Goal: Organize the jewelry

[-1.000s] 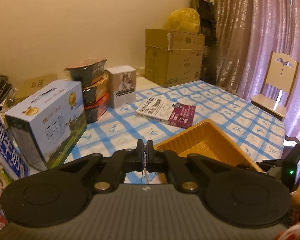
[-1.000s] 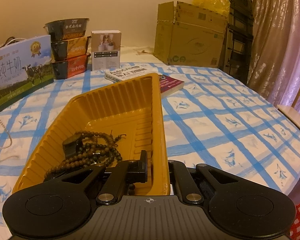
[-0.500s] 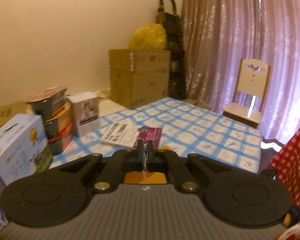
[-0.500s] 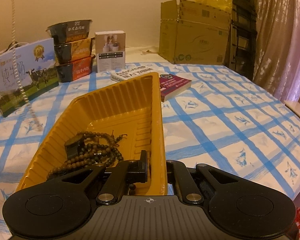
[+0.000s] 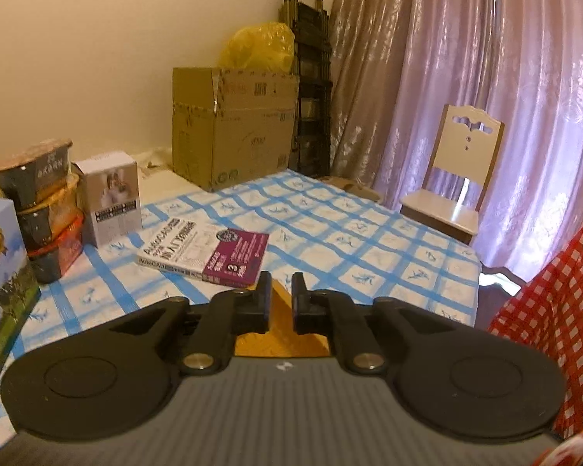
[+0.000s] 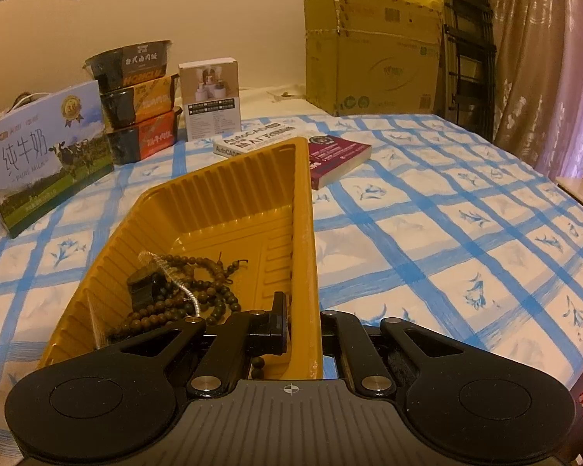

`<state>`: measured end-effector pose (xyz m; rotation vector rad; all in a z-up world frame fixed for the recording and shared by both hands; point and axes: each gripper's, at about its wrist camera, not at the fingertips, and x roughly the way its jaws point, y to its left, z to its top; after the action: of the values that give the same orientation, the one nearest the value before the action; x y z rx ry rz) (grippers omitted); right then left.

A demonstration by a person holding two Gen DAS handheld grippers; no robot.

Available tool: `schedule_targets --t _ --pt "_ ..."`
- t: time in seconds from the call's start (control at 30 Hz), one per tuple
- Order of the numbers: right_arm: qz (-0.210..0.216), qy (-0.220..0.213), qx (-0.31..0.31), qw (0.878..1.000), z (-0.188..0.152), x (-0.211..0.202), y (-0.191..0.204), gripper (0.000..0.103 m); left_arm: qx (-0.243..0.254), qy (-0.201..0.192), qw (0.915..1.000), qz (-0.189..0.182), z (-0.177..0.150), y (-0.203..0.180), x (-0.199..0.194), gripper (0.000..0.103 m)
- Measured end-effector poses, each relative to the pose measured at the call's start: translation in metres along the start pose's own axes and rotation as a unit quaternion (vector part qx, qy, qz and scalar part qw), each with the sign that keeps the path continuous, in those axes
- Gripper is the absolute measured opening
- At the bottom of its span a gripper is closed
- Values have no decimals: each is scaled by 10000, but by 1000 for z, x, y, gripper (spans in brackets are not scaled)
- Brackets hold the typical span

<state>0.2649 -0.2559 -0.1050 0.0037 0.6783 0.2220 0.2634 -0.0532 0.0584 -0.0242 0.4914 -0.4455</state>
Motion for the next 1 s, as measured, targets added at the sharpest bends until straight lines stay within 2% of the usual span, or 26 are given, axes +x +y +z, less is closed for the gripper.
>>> schedule_targets --t 0.47,1.0 --pt "-35 51 56 10000 -4 3 -1 6 -128 185 9996 179 -12 17 -2 12" --pt "17 220 549 9982 2 19 -8 6 -516 539 9934 869 -46 65 -22 12"
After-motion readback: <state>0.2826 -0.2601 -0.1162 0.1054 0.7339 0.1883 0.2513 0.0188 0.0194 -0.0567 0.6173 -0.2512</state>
